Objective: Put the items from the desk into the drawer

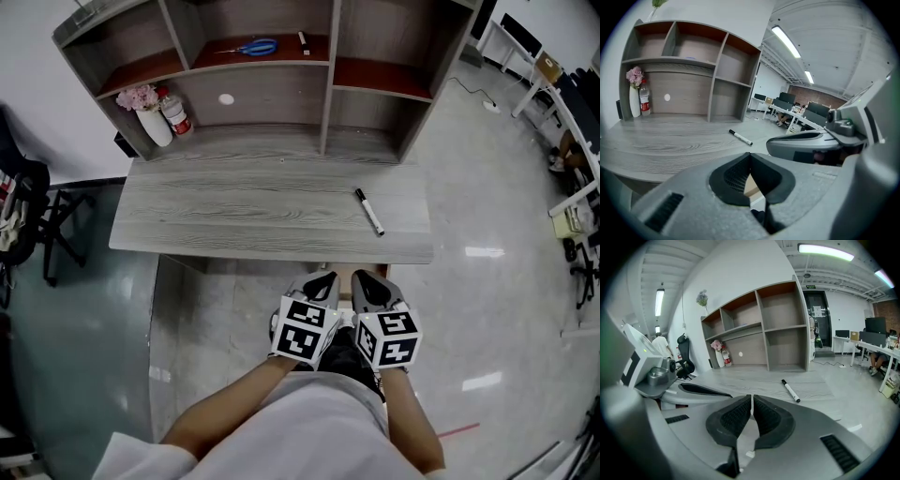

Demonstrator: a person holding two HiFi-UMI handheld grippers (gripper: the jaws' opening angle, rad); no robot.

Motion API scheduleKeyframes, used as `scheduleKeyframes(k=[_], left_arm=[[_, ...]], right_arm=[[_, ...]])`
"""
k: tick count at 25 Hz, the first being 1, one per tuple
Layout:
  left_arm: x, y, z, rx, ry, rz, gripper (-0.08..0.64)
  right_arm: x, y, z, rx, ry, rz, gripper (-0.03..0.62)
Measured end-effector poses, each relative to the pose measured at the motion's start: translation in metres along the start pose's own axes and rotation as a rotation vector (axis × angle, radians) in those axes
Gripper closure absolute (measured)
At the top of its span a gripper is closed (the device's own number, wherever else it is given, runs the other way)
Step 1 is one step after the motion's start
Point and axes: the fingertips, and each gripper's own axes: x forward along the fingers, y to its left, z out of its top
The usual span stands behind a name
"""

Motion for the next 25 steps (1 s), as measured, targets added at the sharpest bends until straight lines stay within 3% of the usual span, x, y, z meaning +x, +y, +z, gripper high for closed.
scheduleKeyframes(k=[11, 25], left_arm=[[0.075, 0.009, 0.039, -0.035, 0.029, 0.071, 0.557], [0.139, 0.029, 0.048, -0.093, 0.101, 0.185, 0.557]], right_arm=[[0.052, -0.072, 0.017, -0.044, 0.064, 0.062, 0.589], [0.122, -0.134, 0.009, -0.092, 0.16, 0.109, 0.589]])
